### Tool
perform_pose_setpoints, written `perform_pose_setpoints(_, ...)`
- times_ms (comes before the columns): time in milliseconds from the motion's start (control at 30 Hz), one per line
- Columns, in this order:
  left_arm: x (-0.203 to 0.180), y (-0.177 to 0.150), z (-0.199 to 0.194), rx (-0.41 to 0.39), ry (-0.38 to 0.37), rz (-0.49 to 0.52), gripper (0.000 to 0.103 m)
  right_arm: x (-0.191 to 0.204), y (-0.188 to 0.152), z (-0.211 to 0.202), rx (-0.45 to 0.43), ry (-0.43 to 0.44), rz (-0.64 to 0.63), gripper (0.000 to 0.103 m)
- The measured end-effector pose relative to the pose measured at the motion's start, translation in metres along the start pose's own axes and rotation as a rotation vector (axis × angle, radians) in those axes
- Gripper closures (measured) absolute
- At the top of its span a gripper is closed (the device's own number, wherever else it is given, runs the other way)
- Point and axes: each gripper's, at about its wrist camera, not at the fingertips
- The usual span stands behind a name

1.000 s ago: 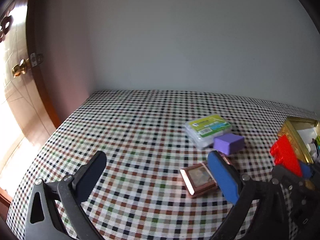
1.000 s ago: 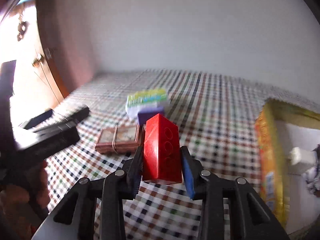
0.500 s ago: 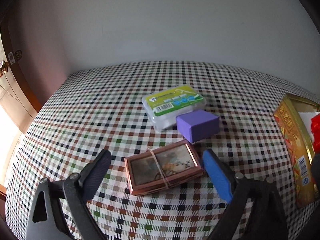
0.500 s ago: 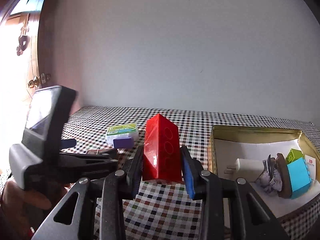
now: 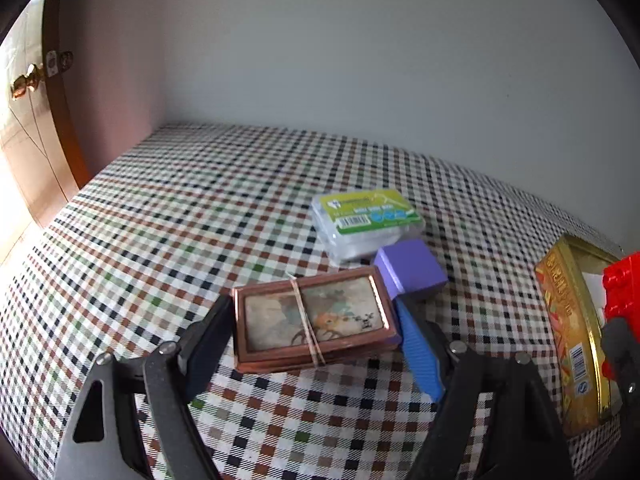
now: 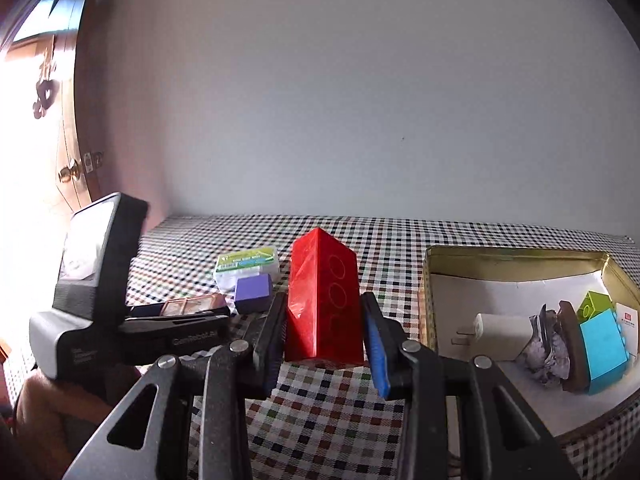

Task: Organize rigid objects
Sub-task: 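Grasp the copper picture frame with the left tool while the right holds the red brick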

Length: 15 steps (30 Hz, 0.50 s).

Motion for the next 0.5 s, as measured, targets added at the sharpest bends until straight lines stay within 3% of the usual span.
perform_pose_setpoints(167, -0.004, -0.007, -0.030, -0.115, 0.055, 0.019, 0.023, -0.001, 0.002, -0.009, -0.056, 0.001, 0.007, 0.065)
perform_pose_setpoints(500, -0.030, -0.019, -0.056, -0.161, 0.066, 0.052, 0.023, -0.006, 0.005, -0.032, -0.165, -0.046, -0.025, 0.065)
Point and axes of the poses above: each gripper's, at about its wrist camera, not at the fingertips, and z roughly the way its jaws point, x to its left, y to its top, and after that the axes turned 4 degrees about -z, right-handed
